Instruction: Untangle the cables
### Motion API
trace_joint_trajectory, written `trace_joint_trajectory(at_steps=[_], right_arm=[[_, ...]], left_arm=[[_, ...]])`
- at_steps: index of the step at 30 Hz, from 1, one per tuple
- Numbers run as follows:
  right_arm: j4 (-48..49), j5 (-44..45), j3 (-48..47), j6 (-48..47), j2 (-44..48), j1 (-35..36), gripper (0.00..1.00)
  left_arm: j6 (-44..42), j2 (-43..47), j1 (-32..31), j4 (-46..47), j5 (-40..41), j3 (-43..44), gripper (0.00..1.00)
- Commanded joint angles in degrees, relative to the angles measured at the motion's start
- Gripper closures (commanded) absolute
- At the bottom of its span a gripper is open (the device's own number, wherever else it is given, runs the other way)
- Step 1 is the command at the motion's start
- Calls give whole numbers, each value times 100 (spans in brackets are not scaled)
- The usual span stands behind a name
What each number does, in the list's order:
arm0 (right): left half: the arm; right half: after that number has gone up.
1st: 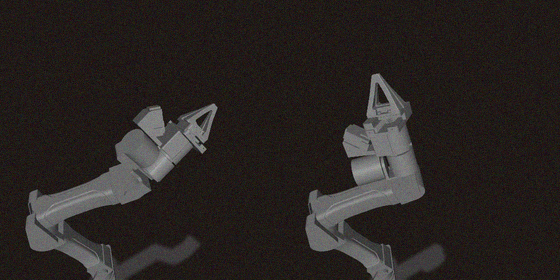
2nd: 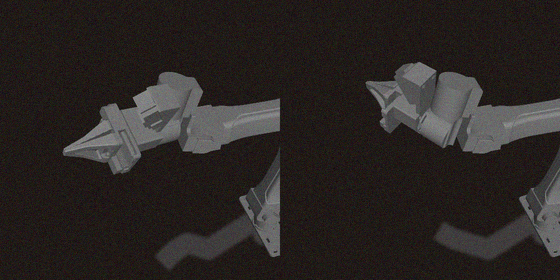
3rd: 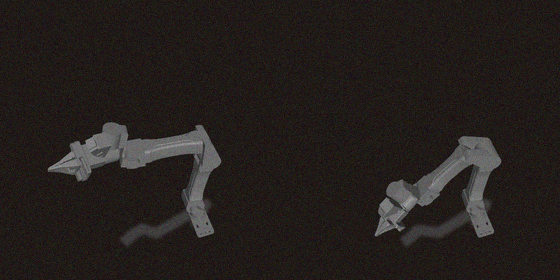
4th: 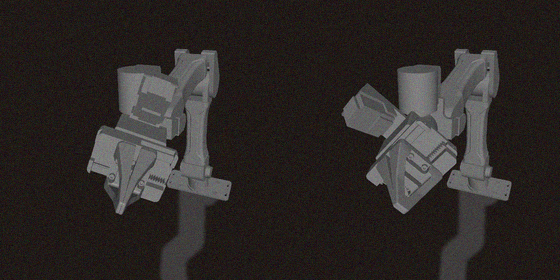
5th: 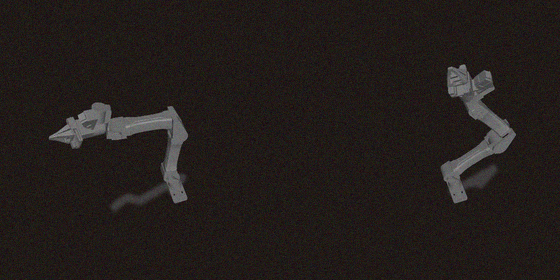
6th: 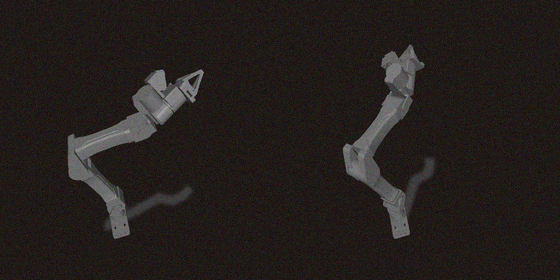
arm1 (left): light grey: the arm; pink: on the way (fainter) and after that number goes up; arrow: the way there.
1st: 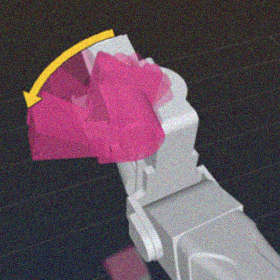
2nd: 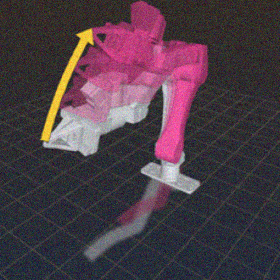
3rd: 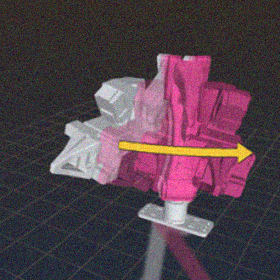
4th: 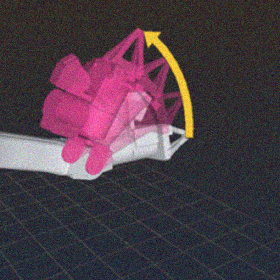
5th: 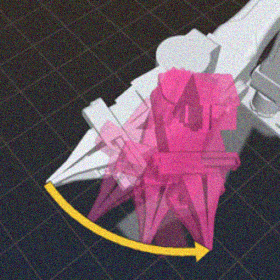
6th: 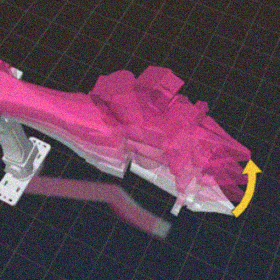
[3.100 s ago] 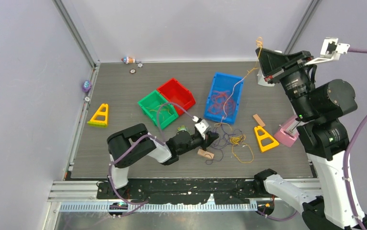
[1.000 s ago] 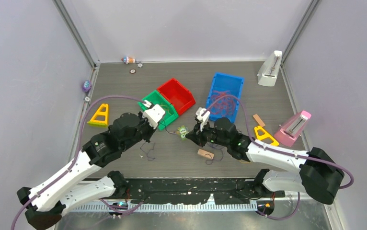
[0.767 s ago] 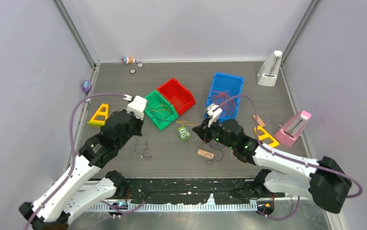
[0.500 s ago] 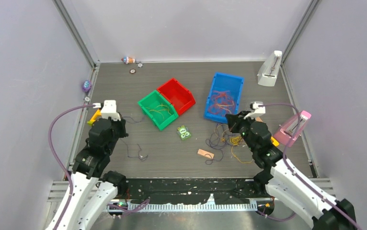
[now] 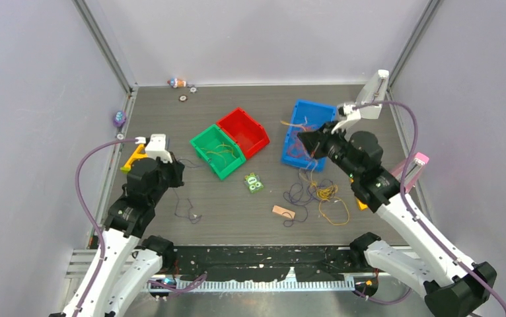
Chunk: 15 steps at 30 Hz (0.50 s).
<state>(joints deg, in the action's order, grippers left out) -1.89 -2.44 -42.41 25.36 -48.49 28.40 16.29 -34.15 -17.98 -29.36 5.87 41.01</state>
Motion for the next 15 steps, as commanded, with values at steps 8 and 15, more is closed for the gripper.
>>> trace_joint_trajectory(at_steps=[8, 15], right_arm=[[-746, -660, -3681, -893, -1407, 791, 95], [-416, -908, -4704, -641, -2732, 1112, 95]], left_arm=[[-8, 159, 31, 309, -121, 126, 100], [-71, 348, 31, 242, -20, 147, 100]])
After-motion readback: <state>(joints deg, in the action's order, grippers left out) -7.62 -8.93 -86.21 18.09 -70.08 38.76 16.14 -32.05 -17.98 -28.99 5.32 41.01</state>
